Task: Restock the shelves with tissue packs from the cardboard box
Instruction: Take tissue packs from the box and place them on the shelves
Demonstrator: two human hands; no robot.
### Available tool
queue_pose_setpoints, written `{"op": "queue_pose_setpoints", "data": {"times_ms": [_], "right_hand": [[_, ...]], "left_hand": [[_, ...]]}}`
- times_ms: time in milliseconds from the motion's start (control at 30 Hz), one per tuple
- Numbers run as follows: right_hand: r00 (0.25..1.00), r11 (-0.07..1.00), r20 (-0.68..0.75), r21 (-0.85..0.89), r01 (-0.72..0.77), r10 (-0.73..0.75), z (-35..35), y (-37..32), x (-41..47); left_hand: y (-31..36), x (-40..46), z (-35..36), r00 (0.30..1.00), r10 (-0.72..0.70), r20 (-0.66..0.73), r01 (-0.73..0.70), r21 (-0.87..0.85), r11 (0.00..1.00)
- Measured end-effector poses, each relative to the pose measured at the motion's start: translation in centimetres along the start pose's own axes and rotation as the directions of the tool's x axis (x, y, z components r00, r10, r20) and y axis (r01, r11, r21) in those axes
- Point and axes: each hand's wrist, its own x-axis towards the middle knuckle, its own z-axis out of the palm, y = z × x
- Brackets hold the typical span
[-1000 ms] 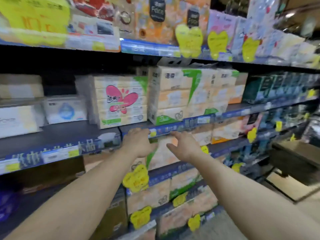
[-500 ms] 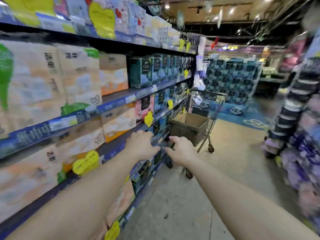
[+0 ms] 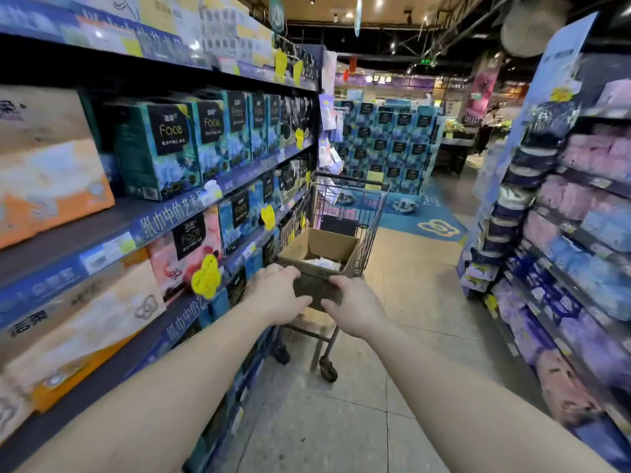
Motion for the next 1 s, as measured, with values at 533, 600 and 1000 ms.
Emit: {"op": "queue_pose_setpoints", "data": {"times_ms": [533, 600, 1000], "right_hand": [[0.994, 0.991, 0.033, -0.083, 0.106, -0.103, -1.3, 11.6, 33.1], [0.994, 0.991, 0.048, -0.089, 0.101, -0.097, -1.1, 13.2, 37.5], [0.976, 0.993, 0.217, -0.107, 0.05, -0.026, 5.7, 18.6, 58.3]], "left_hand": [[4.1, 31.9, 4.3, 0.991, -0.129, -0.03, 0.128, -0.008, 0.992], [4.4, 35.3, 5.1, 0.989, -0.148, -0.028, 0.148, -0.006, 0.989], [-1.1, 55.0, 11.9, 0.967, -0.239, 0.088, 0.245, -0.058, 0.968]]}}
